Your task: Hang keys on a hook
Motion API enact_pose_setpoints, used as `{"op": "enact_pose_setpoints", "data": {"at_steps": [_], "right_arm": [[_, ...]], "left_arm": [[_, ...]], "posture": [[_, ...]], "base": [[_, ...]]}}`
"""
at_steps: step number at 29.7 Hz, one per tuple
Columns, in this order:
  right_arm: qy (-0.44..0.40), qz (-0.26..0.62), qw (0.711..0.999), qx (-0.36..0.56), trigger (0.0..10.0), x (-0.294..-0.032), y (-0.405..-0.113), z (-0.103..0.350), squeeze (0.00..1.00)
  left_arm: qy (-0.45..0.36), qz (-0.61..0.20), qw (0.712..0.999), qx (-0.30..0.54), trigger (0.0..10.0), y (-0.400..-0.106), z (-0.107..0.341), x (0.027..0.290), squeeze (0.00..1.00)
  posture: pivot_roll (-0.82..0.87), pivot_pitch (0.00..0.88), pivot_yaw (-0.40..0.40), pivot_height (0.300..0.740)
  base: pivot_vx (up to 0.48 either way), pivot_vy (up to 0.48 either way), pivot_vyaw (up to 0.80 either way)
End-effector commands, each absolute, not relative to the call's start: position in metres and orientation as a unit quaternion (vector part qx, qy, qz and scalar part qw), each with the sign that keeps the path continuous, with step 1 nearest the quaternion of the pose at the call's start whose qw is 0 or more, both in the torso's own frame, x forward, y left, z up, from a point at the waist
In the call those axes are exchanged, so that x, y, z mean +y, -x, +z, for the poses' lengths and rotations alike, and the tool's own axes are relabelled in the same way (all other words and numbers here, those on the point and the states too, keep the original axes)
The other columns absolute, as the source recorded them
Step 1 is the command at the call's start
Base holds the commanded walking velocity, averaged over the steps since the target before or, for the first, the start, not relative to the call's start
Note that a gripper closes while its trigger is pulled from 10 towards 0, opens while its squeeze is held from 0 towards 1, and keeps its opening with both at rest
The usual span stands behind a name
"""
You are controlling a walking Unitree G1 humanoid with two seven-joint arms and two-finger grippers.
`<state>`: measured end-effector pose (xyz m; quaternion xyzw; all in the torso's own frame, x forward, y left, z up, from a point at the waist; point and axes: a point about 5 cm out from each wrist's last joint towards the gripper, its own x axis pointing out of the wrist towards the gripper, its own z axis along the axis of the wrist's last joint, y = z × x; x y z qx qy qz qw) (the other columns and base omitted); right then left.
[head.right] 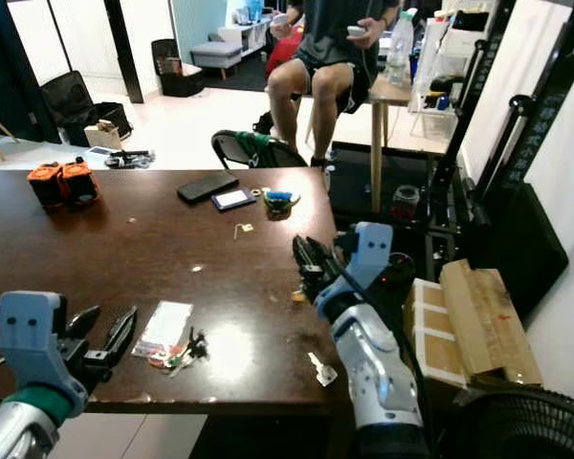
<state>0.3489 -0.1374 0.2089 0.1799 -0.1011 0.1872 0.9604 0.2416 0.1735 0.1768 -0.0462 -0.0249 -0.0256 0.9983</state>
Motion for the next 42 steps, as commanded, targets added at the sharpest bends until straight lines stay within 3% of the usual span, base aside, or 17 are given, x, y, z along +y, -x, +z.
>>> {"op": "enact_pose_setpoints", "data": {"at_steps": [1,9,12,23,42], "right_arm": [[-0.188,0.193,0.958,-0.098,10.0,-0.135,-0.346,0.208,0.0],[-0.14,0.188,0.97,-0.069,10.0,-0.13,-0.345,0.193,0.0],[0.009,0.191,0.981,-0.015,10.0,-0.125,-0.34,0.162,0.0],[0.006,0.213,0.977,-0.007,10.0,-0.121,-0.339,0.161,0.0],[-0.06,0.19,0.979,-0.037,10.0,-0.13,-0.34,0.173,0.0]], "left_arm": [[0.044,-0.011,0.999,-0.015,10.0,-0.244,0.172,0.175,0.0],[0.002,0.014,0.999,-0.029,10.0,-0.249,0.174,0.176,0.0],[-0.065,0.005,0.998,-0.018,10.0,-0.245,0.163,0.171,0.0],[-0.016,0.043,0.999,-0.028,10.0,-0.242,0.161,0.171,0.0],[0.037,0.062,0.995,-0.063,10.0,-0.242,0.171,0.175,0.0]], "posture": [[-0.11,0.001,0.112,0.74],[-0.11,0.019,0.103,0.74],[-0.11,0.026,0.089,0.74],[-0.12,0.021,0.034,0.74],[-0.13,0.024,0.052,0.74]], "base": [[0.0,0.0,0.0],[0.0,0.0,0.0],[0.0,0.0,0.0],[0.0,0.0,0.0],[0.0,0.0,0.0]]}}
